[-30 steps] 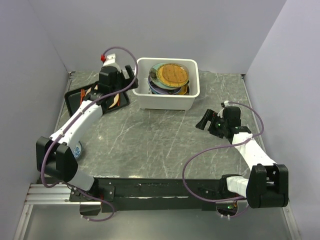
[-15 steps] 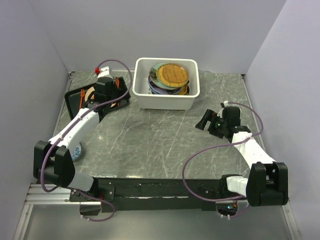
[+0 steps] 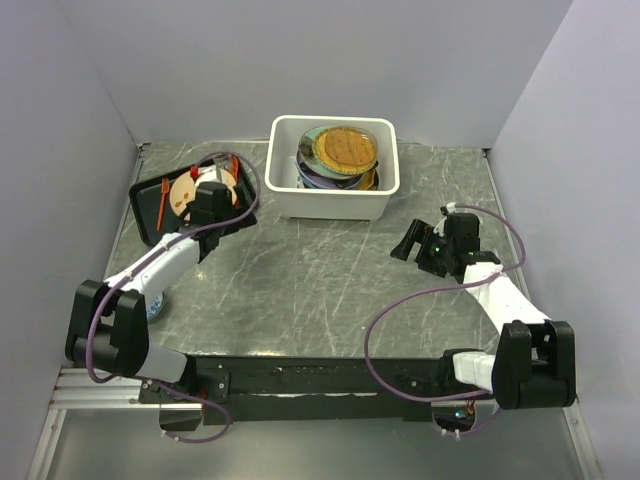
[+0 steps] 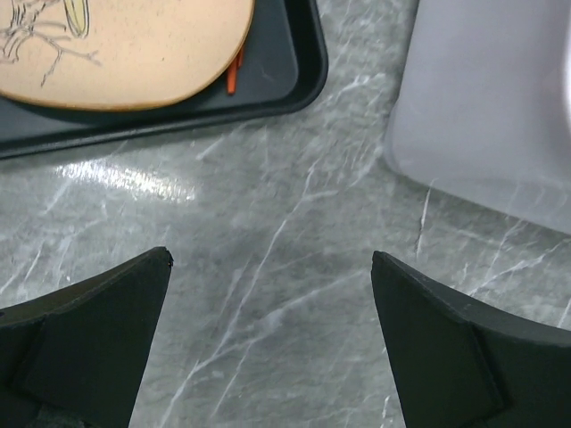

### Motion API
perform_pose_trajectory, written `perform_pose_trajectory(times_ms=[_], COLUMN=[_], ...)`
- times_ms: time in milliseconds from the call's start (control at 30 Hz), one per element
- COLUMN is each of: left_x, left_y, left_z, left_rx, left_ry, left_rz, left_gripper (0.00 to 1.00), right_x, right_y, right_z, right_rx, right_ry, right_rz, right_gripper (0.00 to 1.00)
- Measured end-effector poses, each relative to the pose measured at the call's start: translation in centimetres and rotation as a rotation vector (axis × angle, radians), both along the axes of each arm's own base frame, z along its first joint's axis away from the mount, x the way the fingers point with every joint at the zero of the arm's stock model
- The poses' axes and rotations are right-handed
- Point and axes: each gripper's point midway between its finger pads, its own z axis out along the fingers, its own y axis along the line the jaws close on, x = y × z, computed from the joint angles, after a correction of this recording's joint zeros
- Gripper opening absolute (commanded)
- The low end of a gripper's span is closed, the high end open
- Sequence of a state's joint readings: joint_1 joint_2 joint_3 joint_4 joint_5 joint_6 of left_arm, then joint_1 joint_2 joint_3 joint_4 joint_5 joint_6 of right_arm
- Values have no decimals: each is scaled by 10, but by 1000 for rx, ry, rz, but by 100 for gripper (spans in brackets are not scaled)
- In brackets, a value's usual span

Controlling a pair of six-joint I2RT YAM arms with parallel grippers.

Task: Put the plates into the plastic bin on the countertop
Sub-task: Reset both arms

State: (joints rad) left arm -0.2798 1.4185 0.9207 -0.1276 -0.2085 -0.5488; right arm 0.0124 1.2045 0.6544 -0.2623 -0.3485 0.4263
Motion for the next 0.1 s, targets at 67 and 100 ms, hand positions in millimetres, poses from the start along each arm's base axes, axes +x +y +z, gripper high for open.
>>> perform_pose_trajectory(times_ms=[67, 100], left_x=[-4, -6], left_y=[2, 2], left_z=[-5, -7], left_rx=[0, 1], left_ry=[6, 8], left_rz=[3, 3], left_gripper=[99, 99], right_x=[0, 0], right_y=[0, 0], right_z=[-1, -1], right_rx=[0, 0], right_ry=[2, 3], right_rz=[0, 0], right_gripper=[100, 100])
